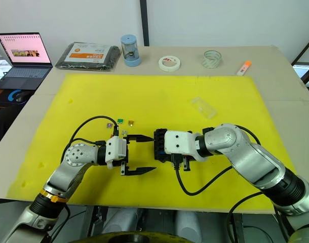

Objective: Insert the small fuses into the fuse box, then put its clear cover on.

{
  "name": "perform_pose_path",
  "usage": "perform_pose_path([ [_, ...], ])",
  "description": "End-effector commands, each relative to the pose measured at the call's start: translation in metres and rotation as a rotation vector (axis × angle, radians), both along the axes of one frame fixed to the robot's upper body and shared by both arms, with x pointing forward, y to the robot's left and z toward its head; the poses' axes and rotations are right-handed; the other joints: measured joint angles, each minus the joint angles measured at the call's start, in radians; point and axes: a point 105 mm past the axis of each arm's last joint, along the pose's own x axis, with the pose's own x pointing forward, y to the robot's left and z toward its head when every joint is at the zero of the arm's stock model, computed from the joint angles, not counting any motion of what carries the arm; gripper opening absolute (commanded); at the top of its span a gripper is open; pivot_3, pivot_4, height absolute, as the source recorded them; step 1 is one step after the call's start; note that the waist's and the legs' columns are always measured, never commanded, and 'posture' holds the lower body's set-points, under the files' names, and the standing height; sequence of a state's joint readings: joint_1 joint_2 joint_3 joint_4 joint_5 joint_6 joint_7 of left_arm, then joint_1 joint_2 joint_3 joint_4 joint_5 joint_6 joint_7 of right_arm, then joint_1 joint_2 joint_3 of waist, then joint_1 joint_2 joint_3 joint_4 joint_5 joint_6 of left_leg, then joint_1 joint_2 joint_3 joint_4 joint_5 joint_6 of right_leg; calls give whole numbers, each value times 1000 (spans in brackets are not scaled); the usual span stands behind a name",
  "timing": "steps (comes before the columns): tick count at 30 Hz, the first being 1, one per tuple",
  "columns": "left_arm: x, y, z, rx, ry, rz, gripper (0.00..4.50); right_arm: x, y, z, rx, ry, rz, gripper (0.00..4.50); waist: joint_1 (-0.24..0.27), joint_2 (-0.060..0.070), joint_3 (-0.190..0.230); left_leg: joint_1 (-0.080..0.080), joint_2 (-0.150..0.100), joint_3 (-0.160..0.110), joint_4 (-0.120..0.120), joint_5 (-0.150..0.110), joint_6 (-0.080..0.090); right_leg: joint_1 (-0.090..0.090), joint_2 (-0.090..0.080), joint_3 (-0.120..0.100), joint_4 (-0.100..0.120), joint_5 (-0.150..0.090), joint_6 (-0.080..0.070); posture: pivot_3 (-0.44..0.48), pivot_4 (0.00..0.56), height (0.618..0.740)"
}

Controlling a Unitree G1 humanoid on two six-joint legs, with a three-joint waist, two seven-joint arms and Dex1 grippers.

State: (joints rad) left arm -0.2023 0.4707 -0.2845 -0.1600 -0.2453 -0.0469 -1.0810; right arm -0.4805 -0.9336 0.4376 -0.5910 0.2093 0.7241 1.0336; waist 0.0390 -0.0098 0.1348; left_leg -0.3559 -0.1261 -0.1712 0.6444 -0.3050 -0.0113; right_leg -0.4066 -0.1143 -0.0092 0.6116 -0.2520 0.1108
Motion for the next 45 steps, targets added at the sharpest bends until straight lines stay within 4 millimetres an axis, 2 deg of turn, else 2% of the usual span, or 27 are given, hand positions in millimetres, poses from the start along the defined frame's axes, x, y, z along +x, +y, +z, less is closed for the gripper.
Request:
perform_pose_path([
  [1, -1, -2, 9, -9, -35, -17, 4500, 5, -2, 9, 17, -33, -10, 1617, 0, 0, 0, 0, 0, 0, 0, 0, 0, 0, 0, 0, 0, 0, 0, 0, 150, 740],
  [17, 1, -2, 10, -4, -40, -22, 4500, 5, 3, 31, 121, -50, 2, 1617, 1, 0, 0, -1, 0, 0, 0, 0, 0, 0, 0, 0, 0, 0, 0, 0, 150, 740],
  [20, 2, -2, 10, -3, -42, -23, 4500, 8, 4, 31, 128, -53, -2, 1070, 1, 0, 0, -1, 0, 0, 0, 0, 0, 0, 0, 0, 0, 0, 0, 0, 150, 740],
  [23, 2, -2, 10, 0, -43, -23, 4500, 9, 6, 28, 127, -51, 0, 46, 1, 0, 0, -1, 0, 0, 0, 0, 0, 0, 0, 0, 0, 0, 0, 0, 150, 740],
  [31, 2, -1, 10, 4, -44, -20, 4500, 12, 8, 18, 109, -45, -3, 12, 1, 0, 0, -1, 0, 0, 0, 0, 0, -1, 0, 0, 0, 0, 0, 0, 150, 740],
  [39, 3, 0, 10, 7, -43, -12, 4500, 10, -4, -15, 23, -19, 5, 12, 0, 0, 0, 0, 0, 0, 0, 0, 0, 0, 0, 0, 0, 0, 0, 0, 150, 740],
  [45, 2, 1, 10, 10, -43, -9, 4500, 14, -5, -13, 56, -39, -8, 12, 0, 0, 0, 1, 0, 0, 0, 0, 0, 1, 0, 0, 0, 0, 0, 0, 150, 740],
])
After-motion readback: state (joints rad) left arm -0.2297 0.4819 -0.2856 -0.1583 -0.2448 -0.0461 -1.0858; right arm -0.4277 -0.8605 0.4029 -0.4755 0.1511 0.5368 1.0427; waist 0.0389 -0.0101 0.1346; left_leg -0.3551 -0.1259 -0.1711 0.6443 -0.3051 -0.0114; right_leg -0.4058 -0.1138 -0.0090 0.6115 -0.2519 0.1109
